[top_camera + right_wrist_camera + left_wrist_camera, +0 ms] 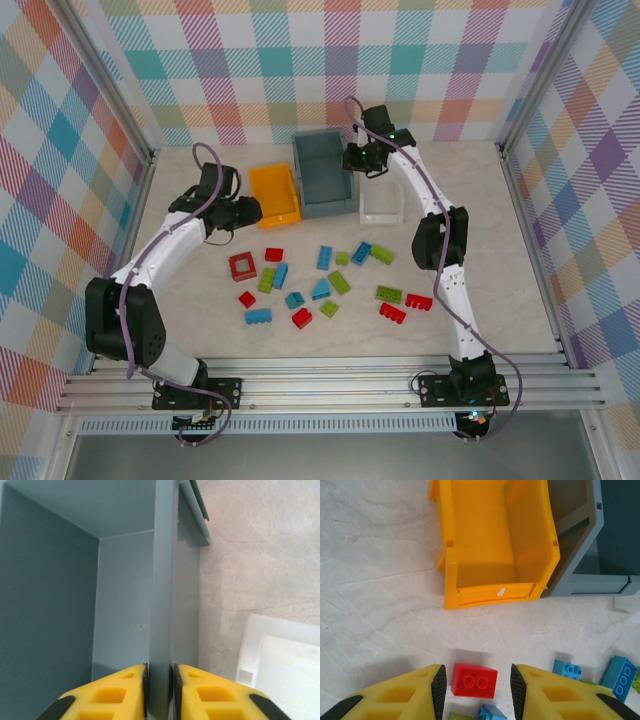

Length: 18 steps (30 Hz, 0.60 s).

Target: Sort the legos into containers by color

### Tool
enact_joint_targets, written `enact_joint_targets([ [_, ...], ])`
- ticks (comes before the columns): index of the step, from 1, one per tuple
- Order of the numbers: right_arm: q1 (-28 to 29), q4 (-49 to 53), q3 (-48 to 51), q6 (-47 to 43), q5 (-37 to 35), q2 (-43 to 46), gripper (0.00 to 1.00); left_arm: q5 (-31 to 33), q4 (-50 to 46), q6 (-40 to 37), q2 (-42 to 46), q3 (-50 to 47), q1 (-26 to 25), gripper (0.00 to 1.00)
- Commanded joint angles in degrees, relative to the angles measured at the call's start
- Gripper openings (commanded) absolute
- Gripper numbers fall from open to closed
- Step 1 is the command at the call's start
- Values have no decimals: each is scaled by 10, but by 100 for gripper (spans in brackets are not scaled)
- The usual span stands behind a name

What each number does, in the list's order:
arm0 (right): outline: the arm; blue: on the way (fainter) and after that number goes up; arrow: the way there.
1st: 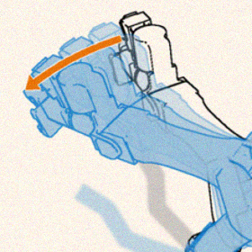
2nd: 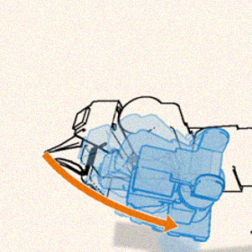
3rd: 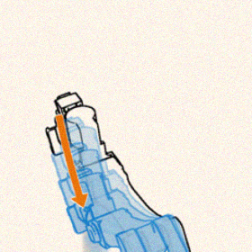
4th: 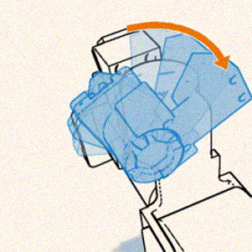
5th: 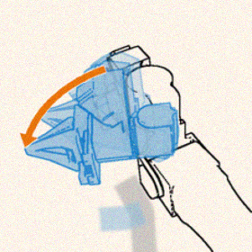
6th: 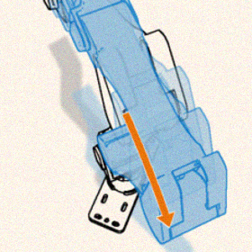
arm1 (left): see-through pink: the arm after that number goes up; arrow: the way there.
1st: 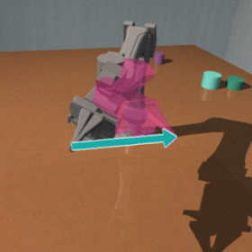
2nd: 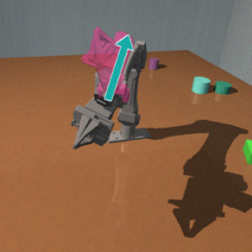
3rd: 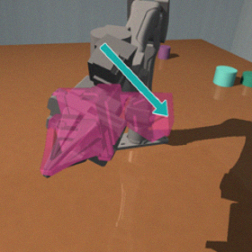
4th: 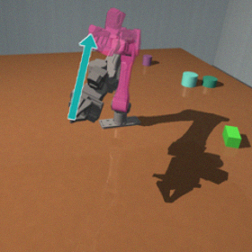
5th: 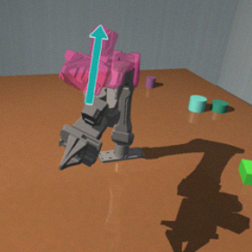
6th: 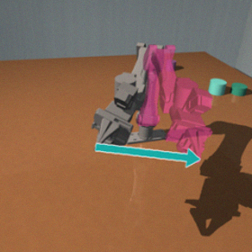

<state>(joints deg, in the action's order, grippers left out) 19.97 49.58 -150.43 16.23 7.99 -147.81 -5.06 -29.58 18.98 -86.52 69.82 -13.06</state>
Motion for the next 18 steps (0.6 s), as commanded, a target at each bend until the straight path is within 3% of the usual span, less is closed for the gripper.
enact_joint_targets([
  [1, 7, 13, 10, 5, -5, 1, 20, -6, 6, 10, 32, -12, -5, 40],
  [8, 21, 8, 107, 3, -38, 69, 12, -6, -7, 12, 58, -21, -5, 40],
  [18, 33, -82, 380, 42, -83, 228, 10, -12, -13, 25, 78, -30, -6, 40],
])
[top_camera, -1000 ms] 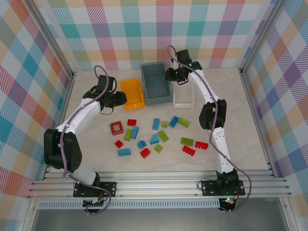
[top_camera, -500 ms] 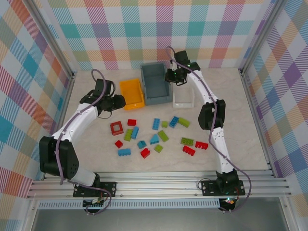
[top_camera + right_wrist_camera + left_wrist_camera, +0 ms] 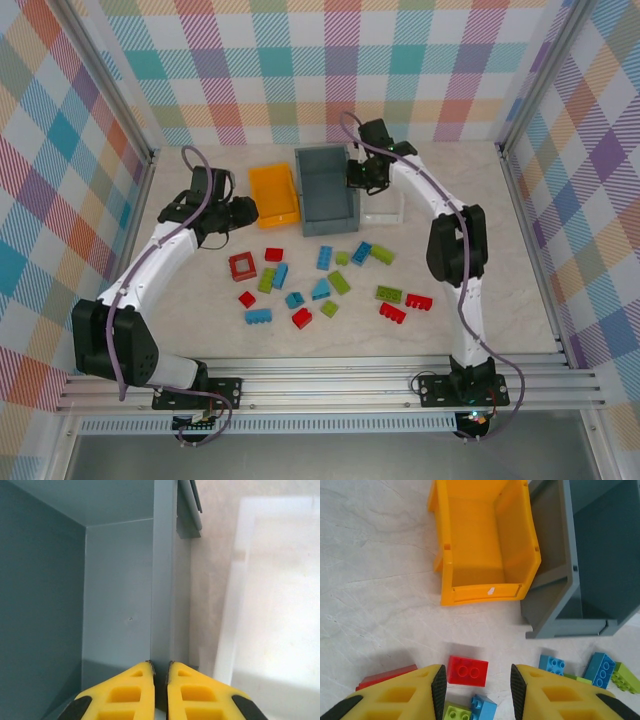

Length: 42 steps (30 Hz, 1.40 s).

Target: Sort the legos into containers by color

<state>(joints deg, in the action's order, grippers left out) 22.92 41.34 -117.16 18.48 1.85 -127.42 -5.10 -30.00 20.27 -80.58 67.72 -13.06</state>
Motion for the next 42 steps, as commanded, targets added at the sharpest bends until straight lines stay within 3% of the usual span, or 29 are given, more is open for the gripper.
enact_joint_targets([
  [1, 3, -2, 60, 22, -23, 32, 10, -12, -9, 14, 20, -10, -7, 40],
  [9, 3, -25, 141, 54, -52, 85, 10, -16, -16, 25, 30, -19, -14, 40],
  [17, 3, 18, 47, 50, -47, 27, 11, -15, -27, 32, 53, -36, -21, 40],
  [19, 3, 22, 35, 44, -47, 25, 17, -15, -31, 32, 61, -41, -21, 40],
  [22, 3, -2, 63, 33, -48, 63, 33, -23, -37, 34, 74, -47, -23, 41],
  [28, 3, -7, 96, 11, -64, 153, 51, -49, -32, 57, 121, -73, -39, 45],
  [30, 1, -7, 126, 9, -73, 191, 56, -59, -22, 72, 140, -87, -57, 47],
  [35, -8, 11, 272, 60, -102, 325, 57, -65, 17, 117, 184, -135, -132, 47],
  [37, -7, 32, 344, 124, -110, 386, 57, -52, 38, 136, 203, -159, -173, 49],
  [42, -2, 114, 545, 382, -125, 545, 58, 13, 116, 150, 235, -208, -326, 53],
])
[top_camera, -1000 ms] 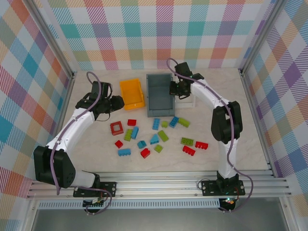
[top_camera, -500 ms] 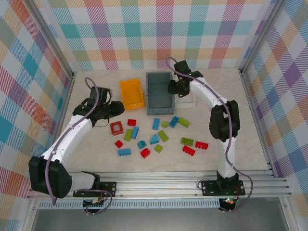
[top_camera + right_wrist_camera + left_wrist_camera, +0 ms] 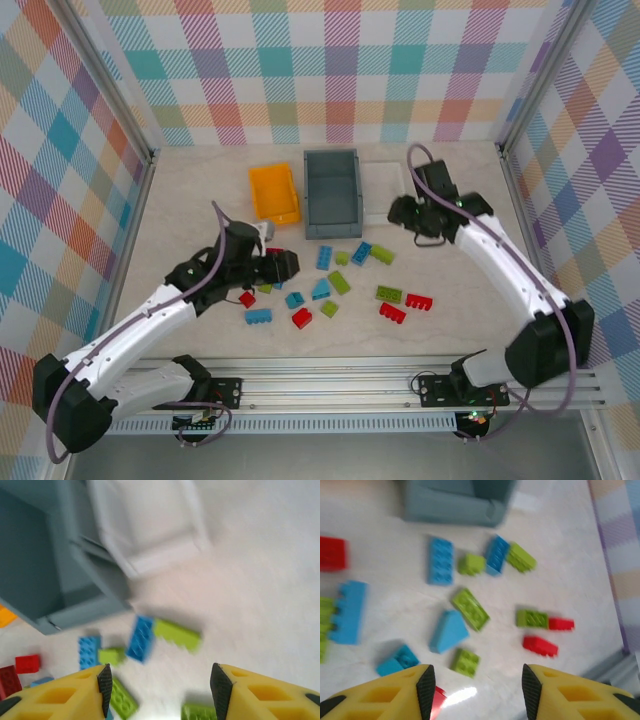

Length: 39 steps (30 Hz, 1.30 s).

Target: Sort the legos into containers by color

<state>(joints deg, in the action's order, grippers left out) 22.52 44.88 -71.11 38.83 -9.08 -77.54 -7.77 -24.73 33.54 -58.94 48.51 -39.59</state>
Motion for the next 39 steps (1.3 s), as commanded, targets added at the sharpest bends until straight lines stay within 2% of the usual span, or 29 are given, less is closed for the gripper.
enact_joint_targets([
  [1, 2, 85, 122, 223, -13, 75, 60, 54, 77, 16, 20, -22, -87, 54],
  [4, 1, 80, 221, 333, -1, 157, 76, 86, 140, 15, 8, -38, -162, 62],
  [7, -2, 51, 280, 394, 20, 190, 83, 112, 167, 3, -26, -28, -216, 64],
  [12, -11, 8, 307, 469, 78, 144, 84, 121, 193, -5, -91, 6, -255, 64],
  [16, -26, -22, 319, 503, 79, 122, 83, 122, 207, -7, -117, 22, -265, 64],
  [22, -72, -72, 345, 516, 120, 87, 81, 114, 214, -8, -129, 28, -268, 64],
  [27, -90, -100, 368, 527, 142, 66, 71, 115, 212, -11, -139, 36, -268, 64],
  [31, -93, -118, 379, 527, 134, 63, 57, 114, 211, -12, -146, 46, -269, 64],
  [33, -93, -114, 369, 509, 119, 64, 46, 118, 207, -14, -147, 51, -269, 64],
  [36, -91, -102, 327, 427, 77, 70, 30, 139, 182, -17, -150, 70, -269, 64],
  [39, -75, -112, 254, 304, 47, 57, 24, 166, 127, -21, -164, 116, -261, 64],
])
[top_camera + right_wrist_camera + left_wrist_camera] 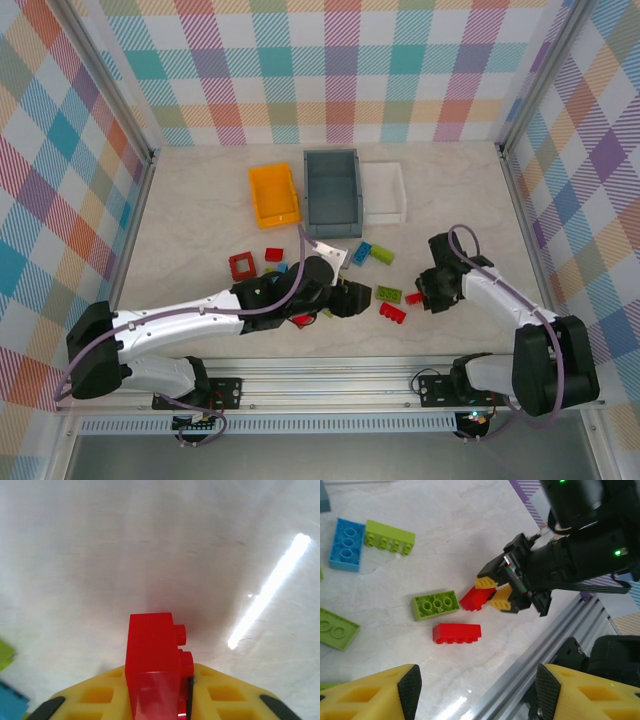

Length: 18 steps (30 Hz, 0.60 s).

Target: Sort the legos into containers by color

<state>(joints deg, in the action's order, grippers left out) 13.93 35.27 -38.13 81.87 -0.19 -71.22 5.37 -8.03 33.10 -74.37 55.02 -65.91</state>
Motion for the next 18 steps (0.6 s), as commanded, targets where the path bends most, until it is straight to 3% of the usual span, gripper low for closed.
enact_joint_targets([
  [1, 18, -16, -104, -163, -48, -14, 24, 35, -52, -17, -14, 64, 9, 64],
  [9, 36, -34, -327, -343, -32, -176, 23, 21, -117, -11, -68, 171, 97, 64],
  [18, 30, 63, -606, -410, -70, -426, 24, 18, -139, -8, -144, 274, 149, 63],
])
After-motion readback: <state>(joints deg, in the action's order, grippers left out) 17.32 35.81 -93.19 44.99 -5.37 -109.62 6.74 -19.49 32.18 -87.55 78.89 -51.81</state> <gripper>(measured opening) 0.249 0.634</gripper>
